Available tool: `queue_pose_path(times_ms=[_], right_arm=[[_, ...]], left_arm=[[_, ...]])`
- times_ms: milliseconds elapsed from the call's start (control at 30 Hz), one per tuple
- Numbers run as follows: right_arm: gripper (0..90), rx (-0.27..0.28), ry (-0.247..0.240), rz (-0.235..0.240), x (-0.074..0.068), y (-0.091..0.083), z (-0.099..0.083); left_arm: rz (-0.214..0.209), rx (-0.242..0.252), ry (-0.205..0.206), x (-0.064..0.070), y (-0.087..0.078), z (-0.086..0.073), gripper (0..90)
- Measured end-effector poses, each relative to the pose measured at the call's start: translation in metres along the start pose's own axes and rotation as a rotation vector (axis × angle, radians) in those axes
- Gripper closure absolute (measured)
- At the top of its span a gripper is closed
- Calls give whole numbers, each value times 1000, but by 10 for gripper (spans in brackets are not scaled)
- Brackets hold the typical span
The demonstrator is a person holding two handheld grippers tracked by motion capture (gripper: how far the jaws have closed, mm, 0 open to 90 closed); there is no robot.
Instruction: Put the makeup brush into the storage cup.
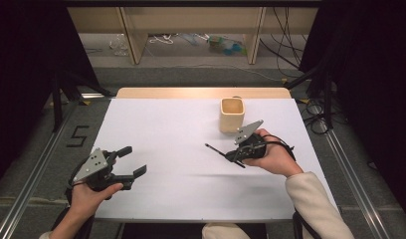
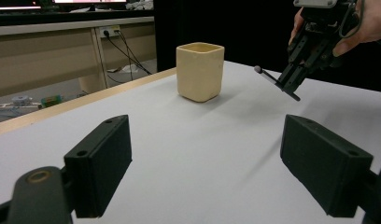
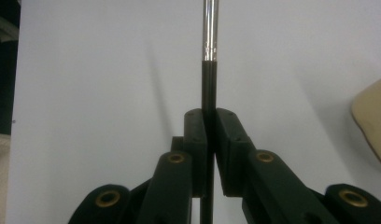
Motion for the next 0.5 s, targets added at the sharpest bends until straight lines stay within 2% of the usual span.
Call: queue_pose_path(times_ms=[500], right_arm=[[843,102,53,-22,5,-7,-4]], left_arm=[[0,-2,1,0,0,0,162]])
Point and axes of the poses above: each handheld gripper's, and its own axes: y roughly forward along the jaws, z roughly out of its top, x roughly to its right, the point moved 1 cm from there along y, roughly forward along the jaws, and after that the axes turned 2 degrees about x, right-handed, at the moved point
